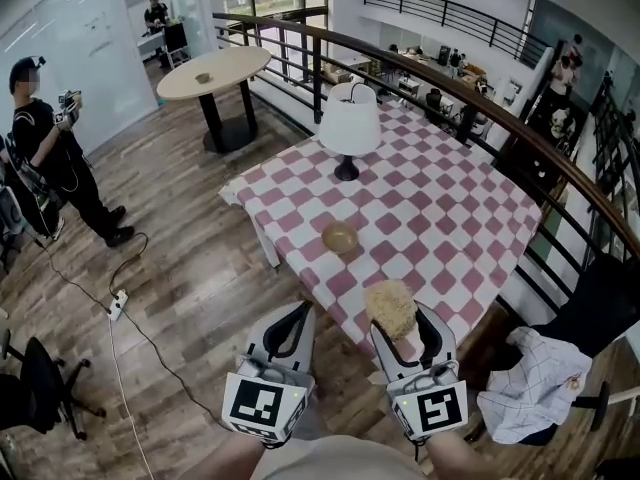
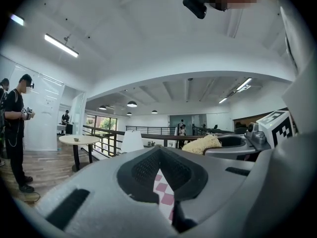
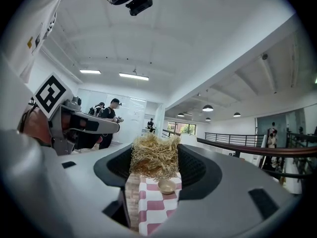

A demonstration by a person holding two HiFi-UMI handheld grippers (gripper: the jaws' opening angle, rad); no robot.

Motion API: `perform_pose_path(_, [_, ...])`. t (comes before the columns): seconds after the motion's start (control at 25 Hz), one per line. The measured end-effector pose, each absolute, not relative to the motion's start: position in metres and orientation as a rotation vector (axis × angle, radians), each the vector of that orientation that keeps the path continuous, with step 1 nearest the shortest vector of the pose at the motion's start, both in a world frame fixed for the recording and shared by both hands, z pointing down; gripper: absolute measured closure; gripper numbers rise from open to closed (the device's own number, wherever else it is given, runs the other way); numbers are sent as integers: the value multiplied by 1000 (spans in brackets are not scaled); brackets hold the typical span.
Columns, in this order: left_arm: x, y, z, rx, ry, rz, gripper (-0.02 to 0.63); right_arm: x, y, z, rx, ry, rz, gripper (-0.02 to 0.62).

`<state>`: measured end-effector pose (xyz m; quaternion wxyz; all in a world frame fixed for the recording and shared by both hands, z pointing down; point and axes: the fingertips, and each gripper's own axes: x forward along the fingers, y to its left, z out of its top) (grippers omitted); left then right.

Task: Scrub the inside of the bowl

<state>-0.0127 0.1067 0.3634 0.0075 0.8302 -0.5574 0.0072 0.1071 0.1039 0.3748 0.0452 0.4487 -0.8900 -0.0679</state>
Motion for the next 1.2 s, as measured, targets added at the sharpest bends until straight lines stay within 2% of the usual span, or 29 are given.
perform_pose_path(0.88, [-91, -52, 363, 2712, -1422, 100, 592, 5, -46, 359, 1508, -2576, -194, 347])
perform_pose_path(1.2, [-110, -83, 356, 2712, -1422, 82, 592, -4, -80, 360, 1522, -2561, -186, 347])
